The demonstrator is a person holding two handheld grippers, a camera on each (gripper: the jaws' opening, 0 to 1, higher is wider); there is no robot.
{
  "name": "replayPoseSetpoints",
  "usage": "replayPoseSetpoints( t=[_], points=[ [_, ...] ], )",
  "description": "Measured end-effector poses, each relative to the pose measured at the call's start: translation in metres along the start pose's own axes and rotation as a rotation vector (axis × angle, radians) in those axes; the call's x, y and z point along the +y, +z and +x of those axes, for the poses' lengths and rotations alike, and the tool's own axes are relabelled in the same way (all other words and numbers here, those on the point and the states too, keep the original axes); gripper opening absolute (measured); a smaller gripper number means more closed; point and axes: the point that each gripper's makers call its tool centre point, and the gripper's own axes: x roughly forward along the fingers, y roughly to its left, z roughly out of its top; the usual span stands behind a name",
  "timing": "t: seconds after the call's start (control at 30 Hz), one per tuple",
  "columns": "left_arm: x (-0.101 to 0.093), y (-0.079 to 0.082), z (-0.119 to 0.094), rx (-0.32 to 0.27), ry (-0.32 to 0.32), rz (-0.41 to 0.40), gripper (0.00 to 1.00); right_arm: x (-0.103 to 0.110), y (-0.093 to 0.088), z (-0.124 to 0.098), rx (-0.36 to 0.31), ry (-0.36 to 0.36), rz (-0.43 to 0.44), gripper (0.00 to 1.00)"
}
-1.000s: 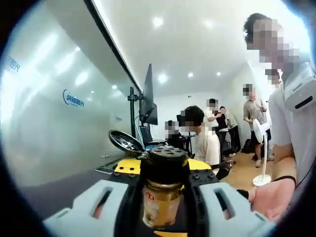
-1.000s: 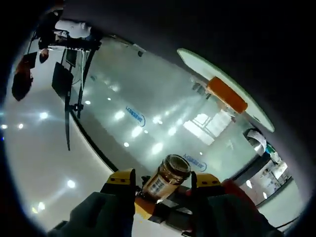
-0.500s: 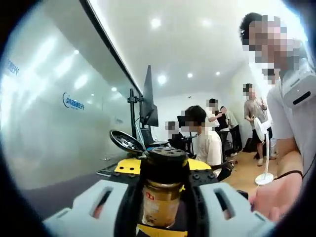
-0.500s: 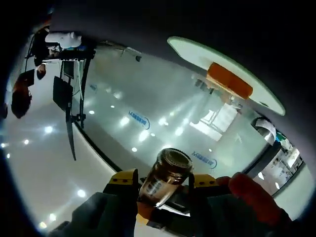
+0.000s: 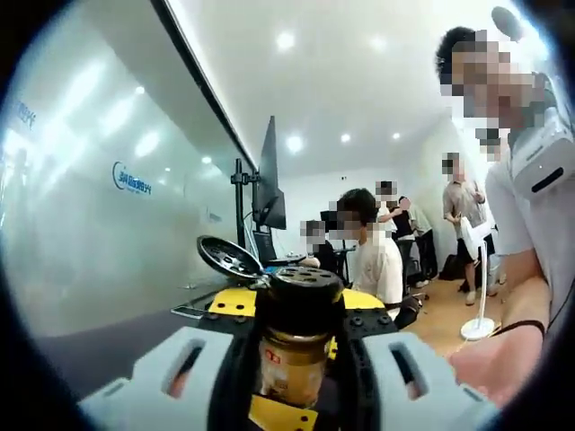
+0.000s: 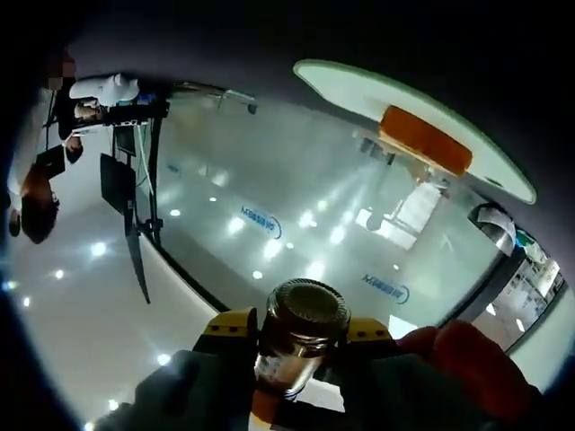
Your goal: Sprinkle pepper
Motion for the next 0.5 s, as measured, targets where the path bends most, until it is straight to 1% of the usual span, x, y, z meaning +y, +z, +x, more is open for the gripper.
replayPoseSetpoints(
  t=[0.1, 0.2, 0.27, 0.37, 0.43, 0.5],
  points=[
    [0.0, -0.004, 0.0, 0.008, -0.001, 0.004, 0.21, 0.001, 0.002, -0.001, -0.008, -0.001, -0.006, 0.3],
    [0.002, -0.005, 0.0, 0.003, 0.003, -0.003, 0.21, 0.0, 0.004, 0.0, 0.012, 0.002, 0.01, 0.29],
    [0.005, -0.006, -0.002, 0.0, 0.002, -0.007, 0.21, 0.003, 0.006, 0.0, 0.018, 0.0, -0.002, 0.28],
    [0.007, -0.011, -0.004, 0.005, -0.002, -0.021, 0.21, 0.004, 0.008, -0.002, 0.025, -0.036, -0.046, 0.26],
    [0.008, -0.014, -0.004, 0.017, 0.005, -0.018, 0.21, 0.003, 0.011, -0.001, 0.023, -0.044, -0.035, 0.26],
    [0.01, -0.015, -0.005, 0.017, 0.011, -0.018, 0.21, 0.004, 0.012, 0.0, 0.024, -0.047, -0.042, 0.25]
  ],
)
